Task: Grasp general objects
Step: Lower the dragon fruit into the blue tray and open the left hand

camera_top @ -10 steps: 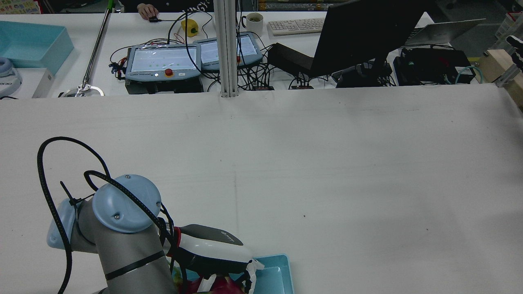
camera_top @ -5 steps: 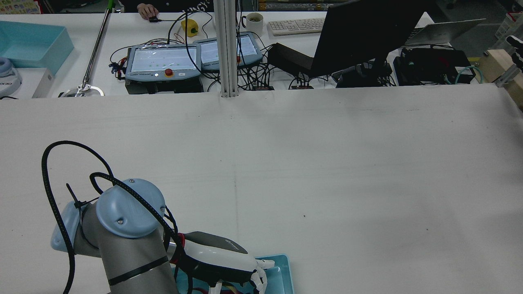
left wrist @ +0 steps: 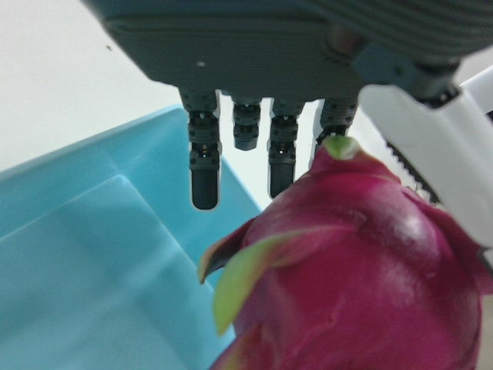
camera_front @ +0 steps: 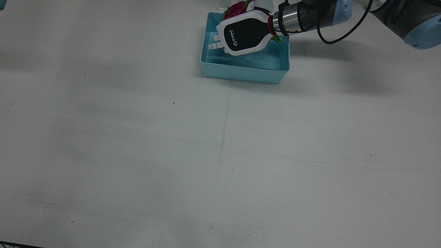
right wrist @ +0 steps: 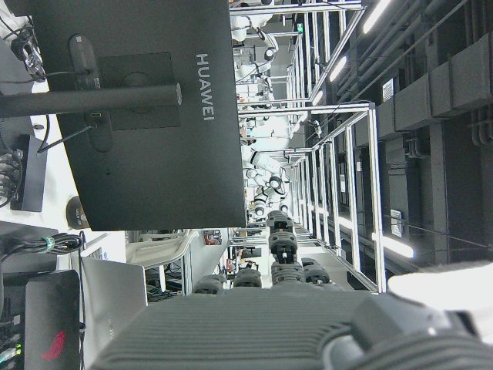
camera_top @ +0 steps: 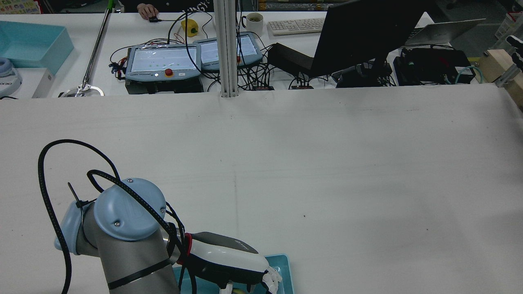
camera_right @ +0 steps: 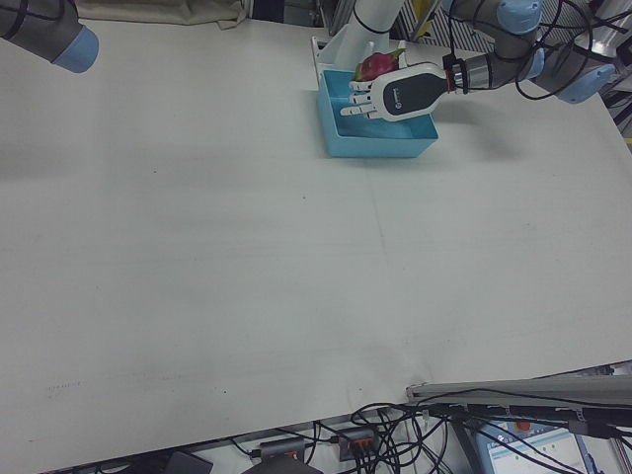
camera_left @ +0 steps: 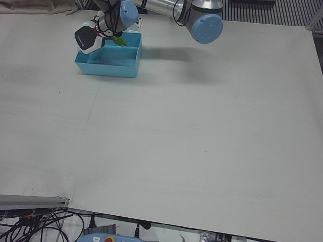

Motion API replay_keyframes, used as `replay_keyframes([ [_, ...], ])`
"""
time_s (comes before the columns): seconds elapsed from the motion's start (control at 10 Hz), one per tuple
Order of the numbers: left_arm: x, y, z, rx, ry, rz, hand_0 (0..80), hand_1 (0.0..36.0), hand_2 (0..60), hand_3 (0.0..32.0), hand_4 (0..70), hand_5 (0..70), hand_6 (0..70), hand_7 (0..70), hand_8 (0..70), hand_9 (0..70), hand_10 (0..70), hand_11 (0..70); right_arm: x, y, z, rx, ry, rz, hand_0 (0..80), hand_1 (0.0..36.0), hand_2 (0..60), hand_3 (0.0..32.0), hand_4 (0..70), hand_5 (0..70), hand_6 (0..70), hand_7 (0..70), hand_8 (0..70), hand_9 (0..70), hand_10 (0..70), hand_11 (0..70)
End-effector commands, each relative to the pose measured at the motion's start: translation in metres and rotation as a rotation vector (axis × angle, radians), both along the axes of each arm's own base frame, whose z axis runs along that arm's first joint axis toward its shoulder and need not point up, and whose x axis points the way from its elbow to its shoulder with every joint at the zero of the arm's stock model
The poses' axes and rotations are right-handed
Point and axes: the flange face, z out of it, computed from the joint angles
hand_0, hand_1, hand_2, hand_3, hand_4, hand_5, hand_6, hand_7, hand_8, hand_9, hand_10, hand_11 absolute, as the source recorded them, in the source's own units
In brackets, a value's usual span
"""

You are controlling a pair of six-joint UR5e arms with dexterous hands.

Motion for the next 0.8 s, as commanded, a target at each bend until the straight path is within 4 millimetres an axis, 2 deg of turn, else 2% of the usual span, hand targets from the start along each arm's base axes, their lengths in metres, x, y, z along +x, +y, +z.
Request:
replay_keyframes([
  [0.0, -0.007, -0.023, -0.021, -0.063, 0.113, 0.025, 34.4, 0.0, 0.0, 0.0, 32.1, 17.1, 19.3, 42.8, 12.7, 15.7, 26.3, 37.5, 0.000, 0.000, 0.000, 0.000, 0.000, -0.002, 0.0, 0.0, 0.0, 0.0, 0.0, 0.0, 0.0, 0.0, 0.0, 0.0, 0.0, 0.0],
  [0.2, -0.019, -0.045, -0.021, -0.063, 0.152, -0.005, 28.2, 0.0, 0.0, 0.0, 32.5, 17.3, 21.2, 45.6, 16.7, 17.8, 27.1, 38.4, 0.000, 0.000, 0.000, 0.000, 0.000, 0.000, 0.0, 0.0, 0.0, 0.0, 0.0, 0.0, 0.0, 0.0, 0.0, 0.0, 0.0, 0.0],
  [0.3, -0.018, -0.048, -0.019, -0.062, 0.154, 0.015, 28.2, 0.0, 0.0, 0.0, 32.8, 17.6, 21.6, 46.1, 16.9, 18.6, 28.4, 40.1, 0.000, 0.000, 0.000, 0.000, 0.000, 0.000, 0.0, 0.0, 0.0, 0.0, 0.0, 0.0, 0.0, 0.0, 0.0, 0.0, 0.0, 0.0],
  [0.4, -0.022, -0.057, -0.006, -0.056, 0.144, 0.026, 28.0, 0.0, 0.0, 0.0, 32.4, 17.0, 21.4, 45.8, 16.9, 18.7, 29.1, 41.0, 0.000, 0.000, 0.000, 0.000, 0.000, 0.000, 0.0, 0.0, 0.0, 0.0, 0.0, 0.0, 0.0, 0.0, 0.0, 0.0, 0.0, 0.0],
  [0.5, -0.026, -0.064, 0.015, -0.063, 0.133, 0.013, 29.0, 0.0, 0.0, 0.0, 32.7, 17.1, 21.6, 46.0, 16.7, 18.9, 29.2, 41.3, 0.000, 0.000, 0.000, 0.000, 0.000, 0.000, 0.0, 0.0, 0.0, 0.0, 0.0, 0.0, 0.0, 0.0, 0.0, 0.0, 0.0, 0.0],
  [0.6, -0.026, -0.065, 0.029, -0.068, 0.125, 0.012, 28.7, 0.0, 0.0, 0.0, 33.2, 17.6, 22.3, 46.5, 17.7, 19.6, 30.0, 42.2, 0.000, 0.000, 0.000, 0.000, 0.000, 0.000, 0.0, 0.0, 0.0, 0.0, 0.0, 0.0, 0.0, 0.0, 0.0, 0.0, 0.0, 0.0],
  [0.7, -0.028, -0.066, 0.031, -0.066, 0.127, 0.009, 30.0, 0.0, 0.0, 0.0, 33.9, 17.7, 22.9, 47.0, 17.8, 20.1, 30.7, 43.1, 0.000, 0.000, 0.000, 0.000, 0.000, 0.000, 0.0, 0.0, 0.0, 0.0, 0.0, 0.0, 0.0, 0.0, 0.0, 0.0, 0.0, 0.0],
])
